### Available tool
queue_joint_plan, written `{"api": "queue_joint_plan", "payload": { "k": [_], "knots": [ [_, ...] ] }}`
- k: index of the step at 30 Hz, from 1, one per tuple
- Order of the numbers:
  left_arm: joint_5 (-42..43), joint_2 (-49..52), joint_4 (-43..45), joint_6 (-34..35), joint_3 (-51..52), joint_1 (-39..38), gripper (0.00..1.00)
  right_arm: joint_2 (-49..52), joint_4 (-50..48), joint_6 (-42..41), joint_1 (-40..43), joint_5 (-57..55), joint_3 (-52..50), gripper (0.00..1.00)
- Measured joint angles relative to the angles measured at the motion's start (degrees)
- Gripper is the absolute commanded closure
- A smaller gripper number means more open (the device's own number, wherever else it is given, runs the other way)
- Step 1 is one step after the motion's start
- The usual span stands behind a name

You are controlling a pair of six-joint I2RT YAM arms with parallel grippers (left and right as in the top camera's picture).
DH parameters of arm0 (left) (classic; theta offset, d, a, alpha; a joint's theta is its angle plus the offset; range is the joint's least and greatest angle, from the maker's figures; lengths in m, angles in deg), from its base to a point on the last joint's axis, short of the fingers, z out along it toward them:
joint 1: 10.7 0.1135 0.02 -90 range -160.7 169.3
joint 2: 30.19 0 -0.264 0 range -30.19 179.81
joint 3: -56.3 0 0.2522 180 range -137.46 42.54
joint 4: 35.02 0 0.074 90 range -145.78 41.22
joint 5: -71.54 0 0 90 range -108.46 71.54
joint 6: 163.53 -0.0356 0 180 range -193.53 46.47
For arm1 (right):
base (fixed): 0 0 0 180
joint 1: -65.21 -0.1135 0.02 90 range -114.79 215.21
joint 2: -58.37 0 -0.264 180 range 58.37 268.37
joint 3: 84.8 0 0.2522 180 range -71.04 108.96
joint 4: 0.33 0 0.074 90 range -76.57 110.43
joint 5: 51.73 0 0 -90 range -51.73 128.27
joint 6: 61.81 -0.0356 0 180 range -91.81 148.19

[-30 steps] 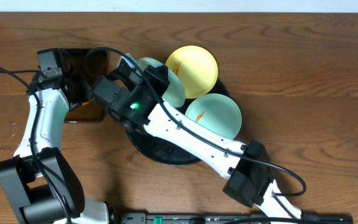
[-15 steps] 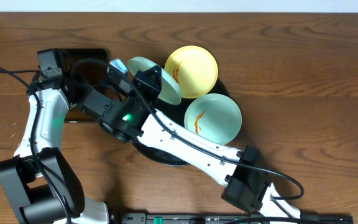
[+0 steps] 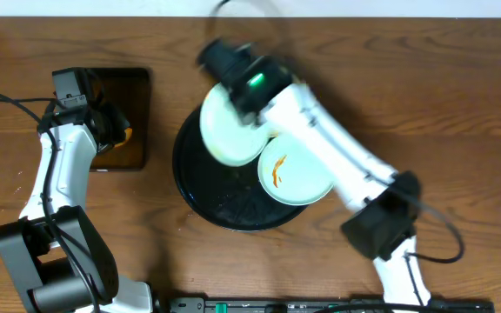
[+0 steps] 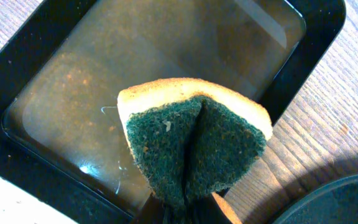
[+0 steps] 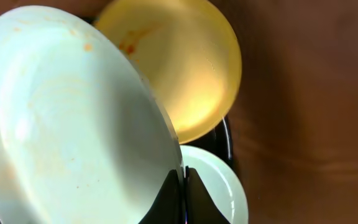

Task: Clean dirty plates on tray and stack at the side
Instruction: 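Lift the cleaned light-blue plate by its rim with the right gripper and carry it right, then set the light-blue plate on the table at right and release it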

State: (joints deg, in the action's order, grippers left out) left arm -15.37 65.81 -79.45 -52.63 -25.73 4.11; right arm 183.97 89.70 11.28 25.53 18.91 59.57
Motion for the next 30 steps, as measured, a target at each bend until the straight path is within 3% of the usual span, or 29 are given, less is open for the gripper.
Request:
{"api": "queue_joint_plan", "payload": {
  "k": [6, 14, 20, 27, 30],
  "knots": [
    [0.0, 0.0, 0.02, 0.0, 0.0, 0.0, 0.92, -0.76, 0.57, -0.66, 19.32, 19.15, -0.33, 0.99],
    [0.02, 0.0, 0.0, 0.0, 0.0, 0.0, 0.92, -0.81, -2.45, -0.66, 39.67, 26.62, -8.22, 0.99],
    [0.0, 0.0, 0.02, 0.0, 0.0, 0.0, 0.92, -0.87, -12.39, -0.66, 48.89, 27.45, -17.33, 0.99],
    [0.02, 0.0, -0.07, 0.0, 0.0, 0.0, 0.92, -0.87, -19.63, -0.68, 50.99, 27.43, -28.59, 0.99],
    [0.02, 0.0, -0.07, 0.0, 0.0, 0.0, 0.92, -0.87, -19.52, -0.66, 50.9, 26.97, -29.73, 0.87]
  ]
}}
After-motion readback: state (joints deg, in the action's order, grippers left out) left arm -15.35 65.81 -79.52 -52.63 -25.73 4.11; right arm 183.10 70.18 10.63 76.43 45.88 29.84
